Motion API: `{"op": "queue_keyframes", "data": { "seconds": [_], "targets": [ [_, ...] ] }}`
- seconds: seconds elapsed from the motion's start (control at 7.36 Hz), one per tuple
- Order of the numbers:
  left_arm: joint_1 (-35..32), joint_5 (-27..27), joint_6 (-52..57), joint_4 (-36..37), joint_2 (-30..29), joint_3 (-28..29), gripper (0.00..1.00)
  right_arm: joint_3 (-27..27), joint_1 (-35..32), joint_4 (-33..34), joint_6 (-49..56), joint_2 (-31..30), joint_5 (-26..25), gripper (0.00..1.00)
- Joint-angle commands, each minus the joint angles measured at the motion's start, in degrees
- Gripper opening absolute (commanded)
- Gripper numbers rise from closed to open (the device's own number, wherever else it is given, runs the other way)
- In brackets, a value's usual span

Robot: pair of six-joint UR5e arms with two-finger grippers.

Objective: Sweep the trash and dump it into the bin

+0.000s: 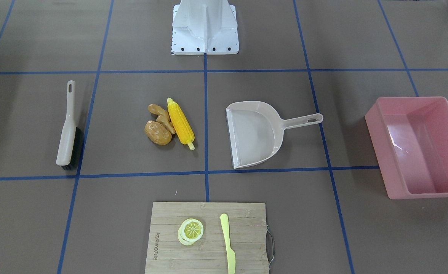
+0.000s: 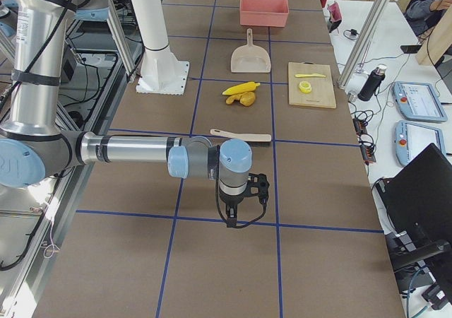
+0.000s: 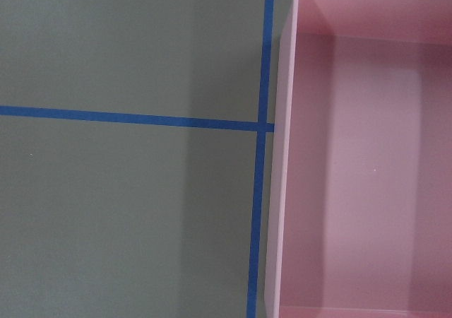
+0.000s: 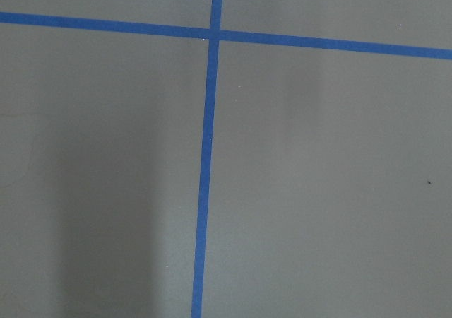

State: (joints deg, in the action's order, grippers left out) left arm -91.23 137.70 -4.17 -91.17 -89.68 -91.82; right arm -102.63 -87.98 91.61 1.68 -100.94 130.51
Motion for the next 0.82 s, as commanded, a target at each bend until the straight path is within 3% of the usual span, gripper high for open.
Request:
{"op": "queue_keyframes", "data": {
  "seconds": [0.0, 0.68],
  "targets": [
    [0.0, -0.4, 0.0, -0.1, 0.0, 0.0, 0.99, -0.2, 0.0, 1.2, 0.3, 0.0, 0.5, 1.0],
    [-0.1, -0.7, 0.1, 0.3, 0.1, -1.7, 0.99, -0.9, 0.0, 0.6, 0.2, -0.5, 0.8, 1.0]
  ]
}}
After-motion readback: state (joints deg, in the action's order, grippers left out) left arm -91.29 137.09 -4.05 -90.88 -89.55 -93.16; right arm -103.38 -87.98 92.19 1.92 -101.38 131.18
